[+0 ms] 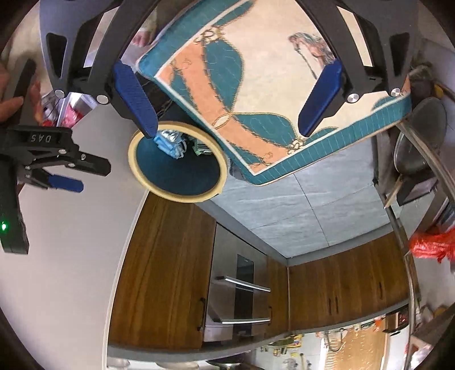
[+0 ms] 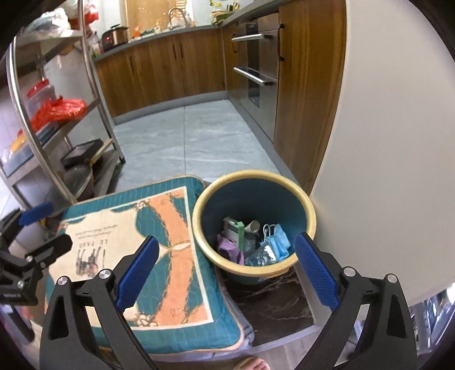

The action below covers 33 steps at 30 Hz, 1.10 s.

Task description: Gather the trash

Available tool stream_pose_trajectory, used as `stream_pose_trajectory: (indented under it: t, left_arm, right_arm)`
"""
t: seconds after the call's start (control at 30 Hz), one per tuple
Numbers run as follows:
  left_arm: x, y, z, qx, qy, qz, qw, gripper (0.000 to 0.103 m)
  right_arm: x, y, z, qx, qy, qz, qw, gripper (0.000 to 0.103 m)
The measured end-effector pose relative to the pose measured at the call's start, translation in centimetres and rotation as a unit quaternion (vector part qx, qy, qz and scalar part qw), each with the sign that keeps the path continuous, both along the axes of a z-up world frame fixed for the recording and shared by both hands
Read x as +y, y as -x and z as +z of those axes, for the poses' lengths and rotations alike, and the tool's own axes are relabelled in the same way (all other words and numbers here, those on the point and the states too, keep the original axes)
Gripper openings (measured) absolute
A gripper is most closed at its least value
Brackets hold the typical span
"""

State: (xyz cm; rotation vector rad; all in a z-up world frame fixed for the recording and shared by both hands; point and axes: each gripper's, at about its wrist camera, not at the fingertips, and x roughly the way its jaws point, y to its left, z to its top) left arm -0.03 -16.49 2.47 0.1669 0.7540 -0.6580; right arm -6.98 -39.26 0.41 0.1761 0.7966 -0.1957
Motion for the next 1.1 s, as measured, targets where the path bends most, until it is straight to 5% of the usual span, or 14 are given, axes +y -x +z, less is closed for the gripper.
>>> stream_pose_trajectory:
  t: [0.3, 0.47, 1.1]
  left_arm:
    - [-1.2, -0.3, -0.7, -0.015, -0.008, 0.042, 0.9990, 0.097]
    - [-1.2, -0.9, -1.5, 0.010, 0.009, 0.043, 0.9990, 0.097]
    - [-1.4, -0.6, -1.7, 0.002, -0.008, 0.045, 0.9989, 0.098]
  right_arm:
    - [0.0, 0.0, 0.6, -0.027, 0.014, -0.012, 0.999, 0.097]
    - [-0.1, 0.0, 0.4, -0.019, 0.012, -0.012, 1.000, 0.097]
    - [-0.5, 0.0, 0.4, -0.014, 0.012, -0.020, 1.000, 0.098]
